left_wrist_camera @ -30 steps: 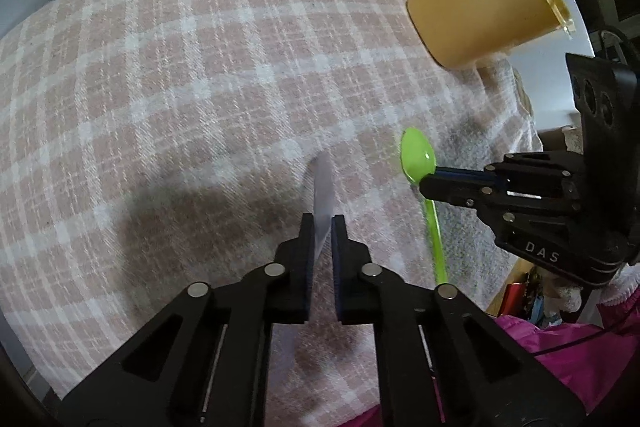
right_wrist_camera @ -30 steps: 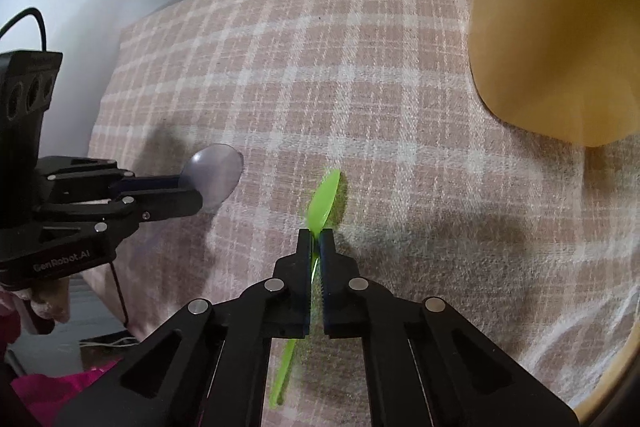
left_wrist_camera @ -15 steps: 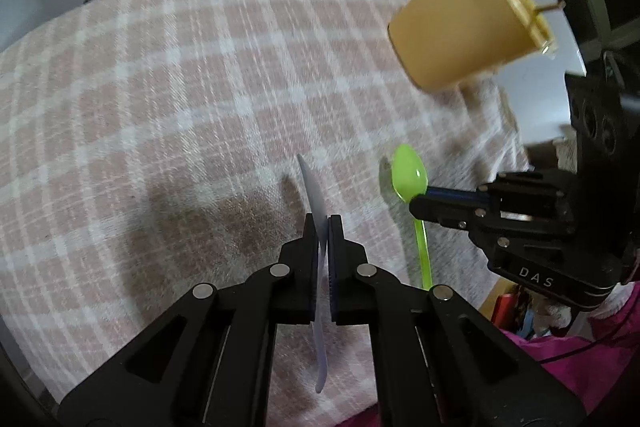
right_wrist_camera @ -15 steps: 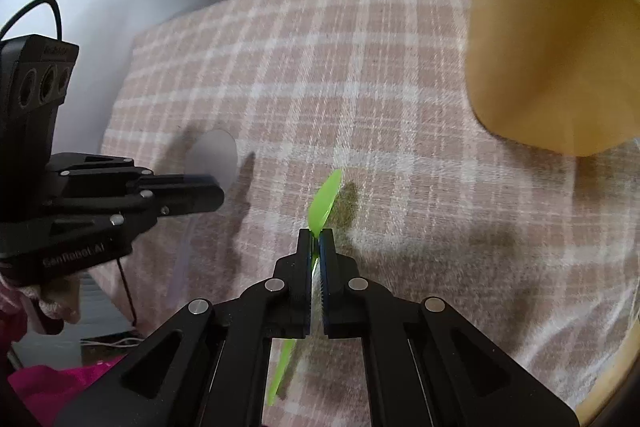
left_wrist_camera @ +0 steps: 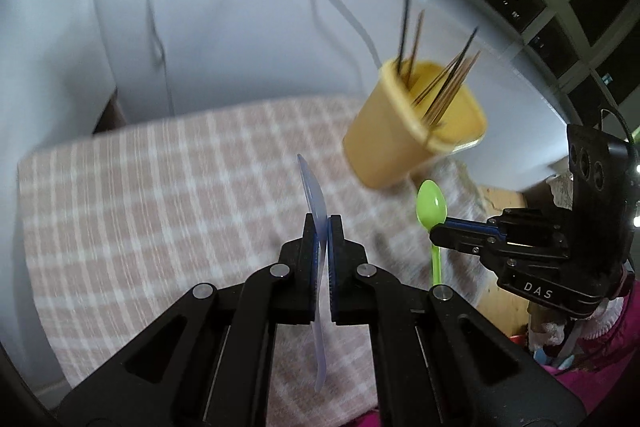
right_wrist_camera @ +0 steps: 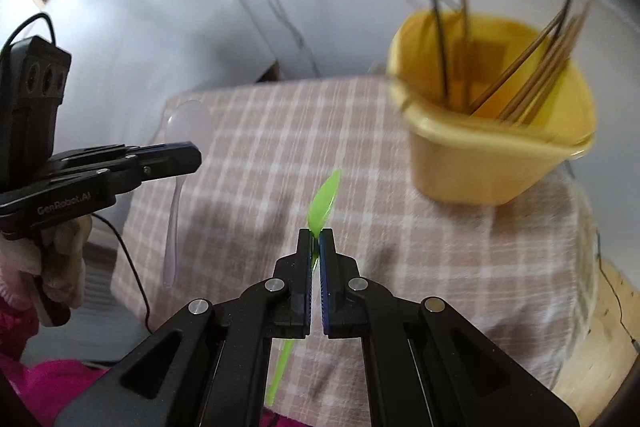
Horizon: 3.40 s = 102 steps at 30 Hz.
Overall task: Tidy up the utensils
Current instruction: 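Lift both held spoons upright and carry them over the yellow container, then lower both spoons into the container and open both tools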
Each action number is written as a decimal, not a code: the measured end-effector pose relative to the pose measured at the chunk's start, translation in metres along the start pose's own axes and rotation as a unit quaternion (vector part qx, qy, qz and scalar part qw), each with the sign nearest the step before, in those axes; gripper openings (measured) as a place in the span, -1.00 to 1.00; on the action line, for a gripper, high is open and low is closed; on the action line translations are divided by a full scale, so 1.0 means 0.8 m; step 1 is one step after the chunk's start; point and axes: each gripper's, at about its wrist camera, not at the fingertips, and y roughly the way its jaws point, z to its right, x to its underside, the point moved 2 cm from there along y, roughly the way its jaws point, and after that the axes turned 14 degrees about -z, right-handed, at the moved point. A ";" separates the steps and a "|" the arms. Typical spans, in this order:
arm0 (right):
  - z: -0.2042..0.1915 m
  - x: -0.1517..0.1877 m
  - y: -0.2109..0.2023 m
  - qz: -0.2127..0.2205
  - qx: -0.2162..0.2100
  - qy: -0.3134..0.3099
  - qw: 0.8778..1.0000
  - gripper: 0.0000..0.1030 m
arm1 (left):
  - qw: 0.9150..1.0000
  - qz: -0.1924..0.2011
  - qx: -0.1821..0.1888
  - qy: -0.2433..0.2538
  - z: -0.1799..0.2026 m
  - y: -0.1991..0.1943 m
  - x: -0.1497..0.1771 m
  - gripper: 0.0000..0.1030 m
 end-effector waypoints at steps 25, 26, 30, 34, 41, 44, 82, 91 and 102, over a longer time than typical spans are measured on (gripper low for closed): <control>0.081 -0.045 -0.154 0.174 0.050 0.072 0.981 -0.96 | 0.992 0.099 0.039 0.072 0.091 -0.039 -0.134 -0.97; 0.086 -0.051 -0.158 0.180 0.053 0.073 0.980 -0.96 | 0.992 0.099 0.045 0.070 0.094 -0.035 -0.143 -0.97; 0.097 -0.066 -0.166 0.193 0.061 0.075 0.976 -0.96 | 0.992 0.096 0.052 0.062 0.101 -0.023 -0.171 -0.97; 0.107 -0.079 -0.172 0.203 0.069 0.075 0.974 -0.96 | 0.991 0.103 0.054 0.064 0.111 -0.018 -0.192 -0.97; 0.120 -0.104 -0.166 0.211 0.084 0.075 0.971 -0.96 | 0.991 0.112 0.039 0.064 0.122 0.002 -0.221 -0.97; 0.127 -0.112 -0.162 0.217 0.095 0.079 0.968 -0.96 | 0.991 0.110 0.035 0.066 0.127 0.017 -0.224 -0.97; 0.121 -0.090 -0.124 0.235 0.174 0.038 0.956 -0.96 | 0.992 0.106 0.028 0.064 0.109 0.038 -0.166 -0.97; 0.119 -0.073 -0.105 0.191 0.142 0.038 0.970 -0.95 | 0.992 0.114 0.036 0.048 0.105 0.006 -0.144 -0.95; 0.106 -0.013 -0.107 0.149 0.076 0.083 0.982 -0.93 | 0.993 0.111 0.022 0.039 0.104 -0.037 -0.079 -0.55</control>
